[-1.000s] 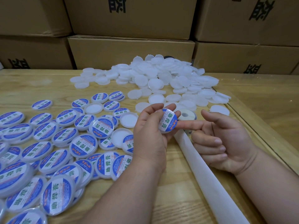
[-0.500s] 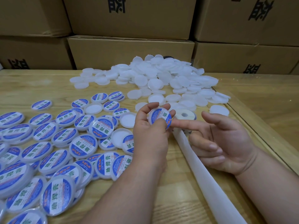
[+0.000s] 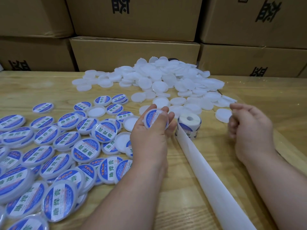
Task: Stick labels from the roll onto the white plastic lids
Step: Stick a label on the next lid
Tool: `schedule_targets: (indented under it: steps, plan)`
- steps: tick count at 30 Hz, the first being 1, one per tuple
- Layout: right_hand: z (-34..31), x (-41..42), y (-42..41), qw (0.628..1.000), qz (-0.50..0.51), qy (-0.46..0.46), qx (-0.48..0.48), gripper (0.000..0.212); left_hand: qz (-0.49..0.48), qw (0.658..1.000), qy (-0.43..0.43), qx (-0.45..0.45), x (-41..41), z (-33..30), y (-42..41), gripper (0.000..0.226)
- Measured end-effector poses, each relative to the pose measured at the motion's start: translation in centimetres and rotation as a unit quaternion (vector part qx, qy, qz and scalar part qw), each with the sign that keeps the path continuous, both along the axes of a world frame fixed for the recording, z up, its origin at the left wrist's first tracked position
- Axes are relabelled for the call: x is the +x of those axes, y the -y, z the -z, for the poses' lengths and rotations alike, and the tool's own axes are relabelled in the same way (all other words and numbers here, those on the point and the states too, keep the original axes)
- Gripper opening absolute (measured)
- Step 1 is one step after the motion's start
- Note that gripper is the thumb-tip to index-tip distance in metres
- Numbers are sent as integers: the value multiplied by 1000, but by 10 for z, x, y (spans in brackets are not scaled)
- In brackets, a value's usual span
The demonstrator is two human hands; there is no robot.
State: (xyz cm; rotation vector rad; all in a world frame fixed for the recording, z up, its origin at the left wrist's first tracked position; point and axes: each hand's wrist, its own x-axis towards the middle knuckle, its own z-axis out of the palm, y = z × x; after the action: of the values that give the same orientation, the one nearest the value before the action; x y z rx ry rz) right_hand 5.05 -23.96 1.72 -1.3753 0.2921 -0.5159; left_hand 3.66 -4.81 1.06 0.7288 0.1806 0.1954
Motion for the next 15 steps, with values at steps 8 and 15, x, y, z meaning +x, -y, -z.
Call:
schedule_targets:
  steps: [8, 15]
  plan:
    - [14, 15, -6, 818, 4, -261, -513, 64, 25, 995, -15, 91, -1, -1, 0, 26]
    - [14, 11, -12, 825, 48, -235, -512, 27, 31, 997, 1, 75, -2, -1, -1, 12]
